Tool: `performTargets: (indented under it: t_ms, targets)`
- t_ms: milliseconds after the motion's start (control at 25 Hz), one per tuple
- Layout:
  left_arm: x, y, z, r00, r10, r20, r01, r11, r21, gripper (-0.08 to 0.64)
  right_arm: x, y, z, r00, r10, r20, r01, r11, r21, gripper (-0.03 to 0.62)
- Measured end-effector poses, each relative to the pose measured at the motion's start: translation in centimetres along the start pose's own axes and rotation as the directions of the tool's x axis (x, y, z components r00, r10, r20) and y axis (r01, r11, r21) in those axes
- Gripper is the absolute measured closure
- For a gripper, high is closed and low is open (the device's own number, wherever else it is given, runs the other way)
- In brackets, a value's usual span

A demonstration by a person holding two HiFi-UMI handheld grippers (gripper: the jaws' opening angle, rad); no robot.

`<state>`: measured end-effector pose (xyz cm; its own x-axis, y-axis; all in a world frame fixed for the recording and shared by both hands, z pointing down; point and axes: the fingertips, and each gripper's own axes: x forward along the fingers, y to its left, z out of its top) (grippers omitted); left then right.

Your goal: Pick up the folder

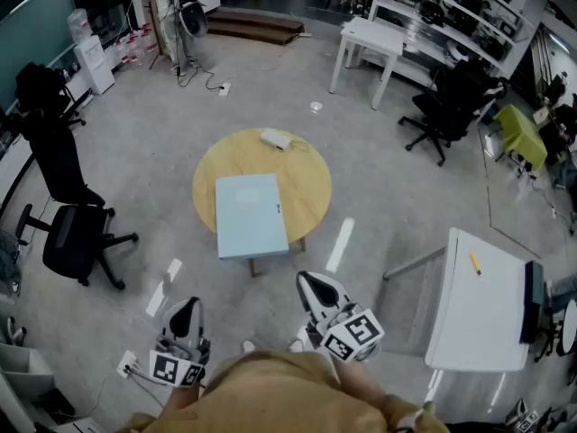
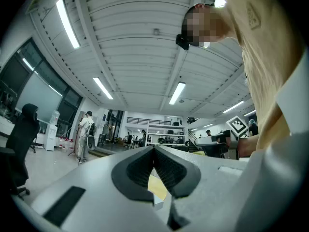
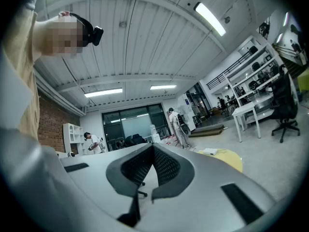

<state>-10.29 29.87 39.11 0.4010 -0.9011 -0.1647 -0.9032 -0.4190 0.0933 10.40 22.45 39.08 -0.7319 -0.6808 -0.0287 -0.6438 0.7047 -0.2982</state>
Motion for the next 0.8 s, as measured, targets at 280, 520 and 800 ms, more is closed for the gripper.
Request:
performTargets:
  t_ms: [280,520,800]
  targets:
    - [1.3,-4.0,-1.4,0.999,0.028,-0.029,-0.028,0.999,-0.015,0.557,-3.2,-2.5,0.6,1.0,0.018,-0.013,-0.018,1.0,0.011,0.598]
    - [2.5,-6.5,-1.4,0.998,0.057,-0.034,-0.057,0.998,-0.012,0.557,-4.7,-4.3,1.3,0.999,0.045,-0.026,-0.045,0.999,0.005,0.598]
    - [3.0,-8.4,-3.1,0.995,0.098,-0.035,-0.102,0.989,-0.105,0.557,-7.1,-7.2,1.9,0.997,0.08,0.002,-0.08,0.994,0.077,0.597]
